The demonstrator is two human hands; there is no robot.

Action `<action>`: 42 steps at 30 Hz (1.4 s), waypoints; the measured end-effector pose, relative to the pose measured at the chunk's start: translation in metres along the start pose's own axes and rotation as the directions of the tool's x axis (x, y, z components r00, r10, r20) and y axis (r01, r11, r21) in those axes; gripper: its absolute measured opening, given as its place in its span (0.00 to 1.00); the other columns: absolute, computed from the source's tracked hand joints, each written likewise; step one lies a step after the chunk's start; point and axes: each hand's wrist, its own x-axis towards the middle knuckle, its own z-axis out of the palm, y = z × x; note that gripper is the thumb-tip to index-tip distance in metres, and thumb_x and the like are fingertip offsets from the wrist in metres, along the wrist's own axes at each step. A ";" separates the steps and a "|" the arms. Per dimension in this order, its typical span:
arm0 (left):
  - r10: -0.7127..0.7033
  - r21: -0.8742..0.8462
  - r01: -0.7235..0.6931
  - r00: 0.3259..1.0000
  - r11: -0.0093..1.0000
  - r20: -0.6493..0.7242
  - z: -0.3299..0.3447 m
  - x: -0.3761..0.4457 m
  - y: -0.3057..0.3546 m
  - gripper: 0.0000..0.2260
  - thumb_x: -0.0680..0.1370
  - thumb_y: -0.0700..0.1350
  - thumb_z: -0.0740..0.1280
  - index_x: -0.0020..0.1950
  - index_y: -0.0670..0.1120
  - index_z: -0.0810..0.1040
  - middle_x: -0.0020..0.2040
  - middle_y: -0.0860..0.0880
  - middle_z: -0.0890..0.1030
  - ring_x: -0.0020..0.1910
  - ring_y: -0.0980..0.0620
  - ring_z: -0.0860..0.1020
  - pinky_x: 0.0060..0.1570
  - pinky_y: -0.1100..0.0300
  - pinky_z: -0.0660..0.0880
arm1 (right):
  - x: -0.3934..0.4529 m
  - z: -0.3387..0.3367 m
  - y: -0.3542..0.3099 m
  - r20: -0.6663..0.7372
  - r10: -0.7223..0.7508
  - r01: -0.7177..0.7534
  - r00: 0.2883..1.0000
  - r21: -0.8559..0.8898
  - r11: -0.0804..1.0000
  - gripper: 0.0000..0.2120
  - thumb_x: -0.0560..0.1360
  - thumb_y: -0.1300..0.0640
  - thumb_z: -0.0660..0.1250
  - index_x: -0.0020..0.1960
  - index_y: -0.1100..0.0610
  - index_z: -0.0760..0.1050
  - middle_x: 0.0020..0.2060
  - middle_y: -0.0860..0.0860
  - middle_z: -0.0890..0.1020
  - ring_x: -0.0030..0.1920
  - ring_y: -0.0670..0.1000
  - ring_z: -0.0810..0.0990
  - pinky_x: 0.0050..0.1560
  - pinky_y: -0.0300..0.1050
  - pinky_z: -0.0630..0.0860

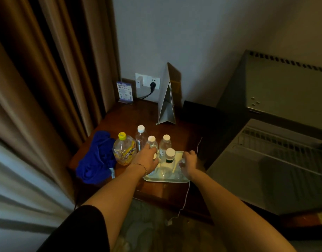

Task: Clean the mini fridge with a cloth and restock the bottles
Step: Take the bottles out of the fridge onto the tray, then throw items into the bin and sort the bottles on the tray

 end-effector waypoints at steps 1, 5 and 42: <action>-0.002 -0.005 0.002 1.000 1.000 -0.006 0.001 -0.002 0.001 0.14 0.79 0.49 0.65 0.62 0.45 0.73 0.64 0.43 0.69 0.55 0.39 0.76 0.55 0.48 0.75 | -0.005 -0.002 -0.001 0.006 -0.023 0.024 1.000 -0.026 0.999 0.16 0.82 0.61 0.60 0.69 0.64 0.69 0.67 0.61 0.71 0.59 0.59 0.73 0.39 0.27 0.69; 0.001 -0.026 -0.002 0.999 1.000 -0.034 -0.002 -0.015 0.007 0.14 0.78 0.48 0.66 0.61 0.45 0.74 0.66 0.44 0.69 0.56 0.40 0.76 0.56 0.47 0.75 | -0.030 -0.010 0.008 -0.004 -0.097 0.097 0.995 -0.017 0.995 0.17 0.82 0.57 0.62 0.70 0.58 0.67 0.66 0.55 0.67 0.59 0.57 0.74 0.58 0.41 0.75; 0.586 -0.056 -0.584 0.800 0.810 0.132 0.142 -0.320 0.333 0.10 0.76 0.48 0.67 0.55 0.45 0.76 0.52 0.47 0.71 0.46 0.44 0.77 0.52 0.48 0.77 | -0.469 -0.033 0.277 -0.342 0.280 -0.217 0.897 0.211 0.953 0.14 0.77 0.54 0.68 0.59 0.61 0.76 0.56 0.58 0.75 0.56 0.61 0.77 0.55 0.50 0.74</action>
